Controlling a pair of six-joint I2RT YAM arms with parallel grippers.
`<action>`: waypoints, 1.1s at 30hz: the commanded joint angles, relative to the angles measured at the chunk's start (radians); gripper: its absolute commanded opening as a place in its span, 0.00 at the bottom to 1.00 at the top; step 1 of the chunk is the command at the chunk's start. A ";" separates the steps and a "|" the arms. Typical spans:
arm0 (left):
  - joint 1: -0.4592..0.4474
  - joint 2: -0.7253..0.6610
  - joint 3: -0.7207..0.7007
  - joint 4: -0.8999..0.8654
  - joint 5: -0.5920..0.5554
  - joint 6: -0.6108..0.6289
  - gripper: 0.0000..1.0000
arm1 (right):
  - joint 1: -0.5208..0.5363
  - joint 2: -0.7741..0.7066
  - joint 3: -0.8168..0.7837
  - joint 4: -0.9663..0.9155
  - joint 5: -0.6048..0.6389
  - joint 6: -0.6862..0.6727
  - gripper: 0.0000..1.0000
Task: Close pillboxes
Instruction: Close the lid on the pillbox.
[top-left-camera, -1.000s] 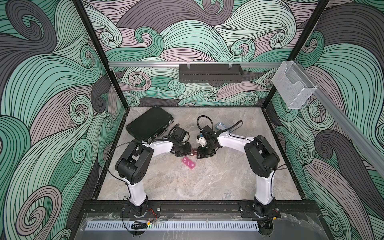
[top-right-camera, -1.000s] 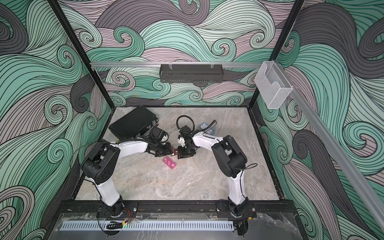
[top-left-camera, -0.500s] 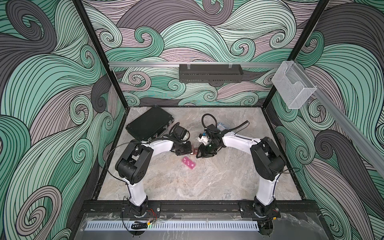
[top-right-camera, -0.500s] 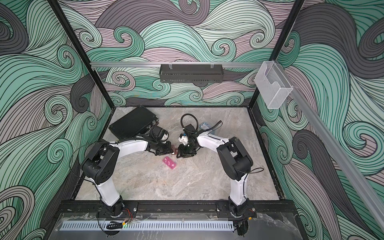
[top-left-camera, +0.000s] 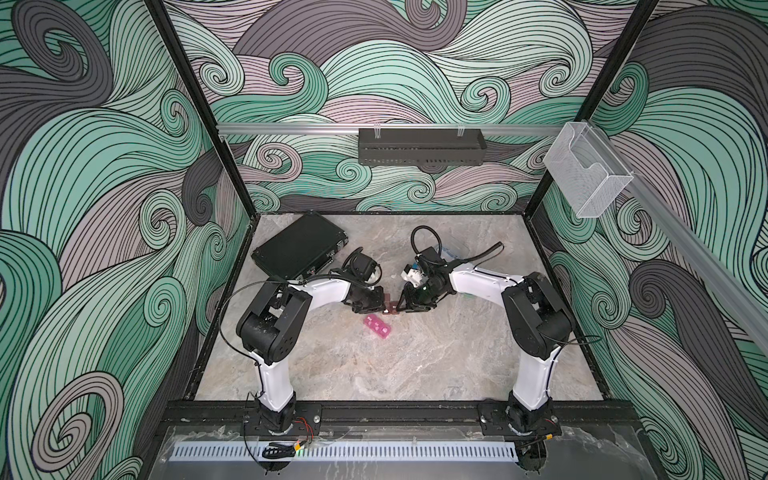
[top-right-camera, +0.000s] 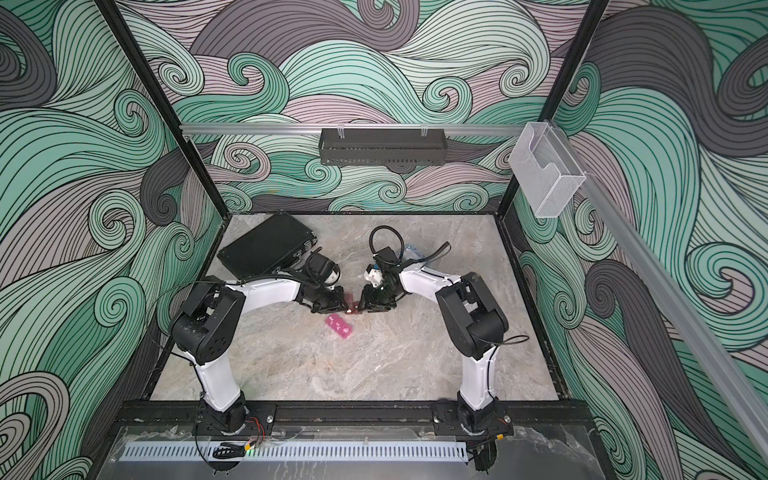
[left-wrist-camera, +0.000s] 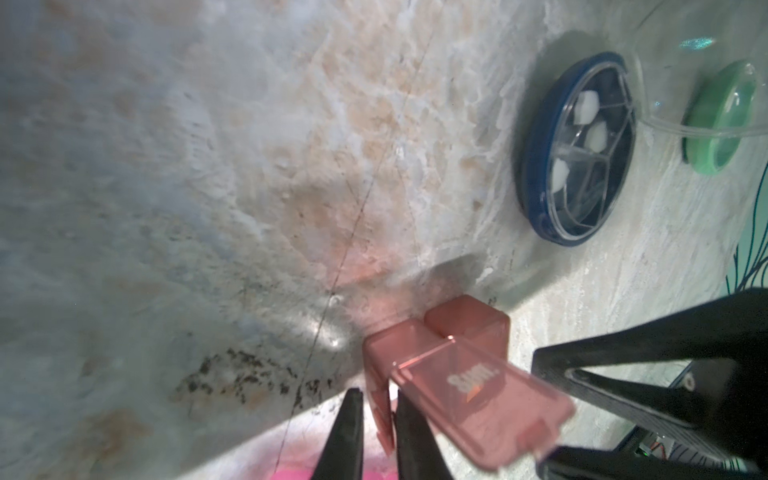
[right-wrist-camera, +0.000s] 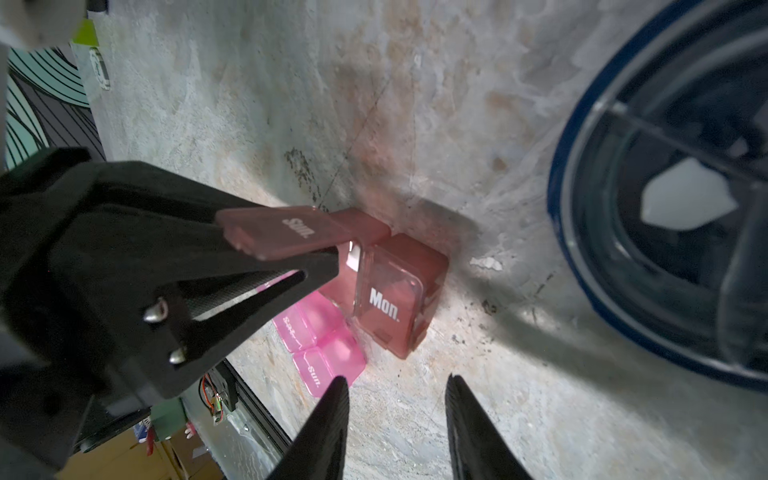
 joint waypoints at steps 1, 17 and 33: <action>-0.008 -0.010 0.031 -0.040 0.010 0.024 0.23 | 0.005 0.027 0.027 0.002 0.042 -0.006 0.41; 0.030 -0.176 0.010 -0.010 0.002 0.054 0.32 | 0.026 0.068 0.071 0.000 0.048 -0.021 0.39; 0.033 -0.072 0.082 0.062 -0.048 -0.002 0.25 | 0.036 0.095 0.077 -0.007 0.080 -0.028 0.37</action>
